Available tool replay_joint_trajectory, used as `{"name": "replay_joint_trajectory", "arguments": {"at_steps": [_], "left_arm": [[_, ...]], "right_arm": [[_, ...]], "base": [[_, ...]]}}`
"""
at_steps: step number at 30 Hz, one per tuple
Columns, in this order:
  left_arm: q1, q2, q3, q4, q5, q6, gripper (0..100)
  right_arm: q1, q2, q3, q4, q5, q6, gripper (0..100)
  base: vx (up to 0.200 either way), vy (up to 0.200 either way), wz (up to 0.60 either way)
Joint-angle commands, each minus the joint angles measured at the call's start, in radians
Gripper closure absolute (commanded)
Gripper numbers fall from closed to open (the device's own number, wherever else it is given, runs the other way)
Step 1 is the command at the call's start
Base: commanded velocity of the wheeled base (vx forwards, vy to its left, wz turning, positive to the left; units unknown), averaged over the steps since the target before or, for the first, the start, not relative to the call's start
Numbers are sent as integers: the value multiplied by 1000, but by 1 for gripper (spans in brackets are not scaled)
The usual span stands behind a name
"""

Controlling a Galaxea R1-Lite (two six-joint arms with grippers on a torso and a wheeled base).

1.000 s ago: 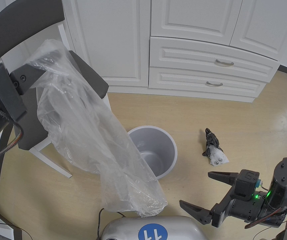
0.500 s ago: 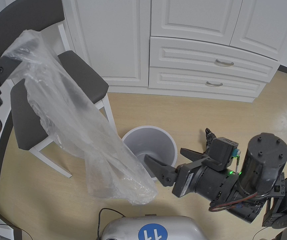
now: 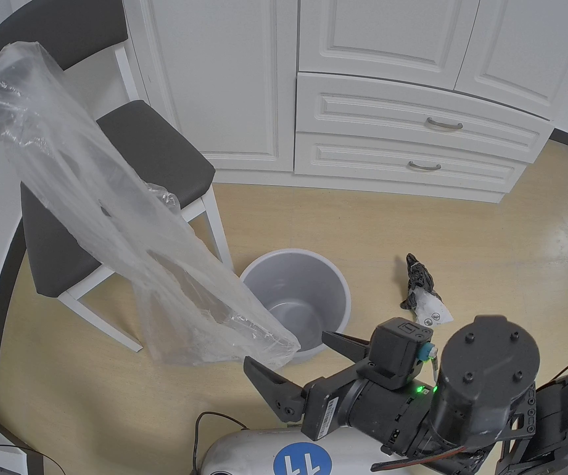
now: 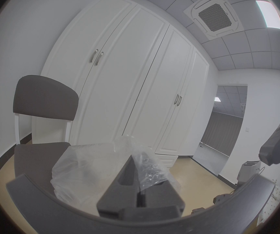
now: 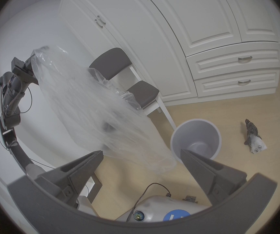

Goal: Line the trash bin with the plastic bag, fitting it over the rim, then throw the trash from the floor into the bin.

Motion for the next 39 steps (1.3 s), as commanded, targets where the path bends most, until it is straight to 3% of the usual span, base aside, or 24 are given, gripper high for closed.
{"name": "replay_joint_trajectory", "arguments": {"at_steps": [1,5,16,24,30,39], "left_arm": [[1,-5,1,0,0,-1,100],[1,-6,1,0,0,1,100],[1,-6,-1,0,0,1,100],[1,-36,-4,0,0,4,100],[1,-62,-2,0,1,25,100],[1,-103,-8,0,0,32,100]], "right_arm": [[0,40,-24,-10,-7,14,0],[-6,123,-75,-89,-61,87,0],[-47,252,-144,-229,-117,97,0],[-81,262,-116,-229,-68,103,0],[-86,267,-110,-244,-21,171,0],[-86,292,-40,-389,45,169,0]], "base": [[0,0,0],[0,0,0],[0,0,0],[0,0,0],[0,0,0],[0,0,0]]}}
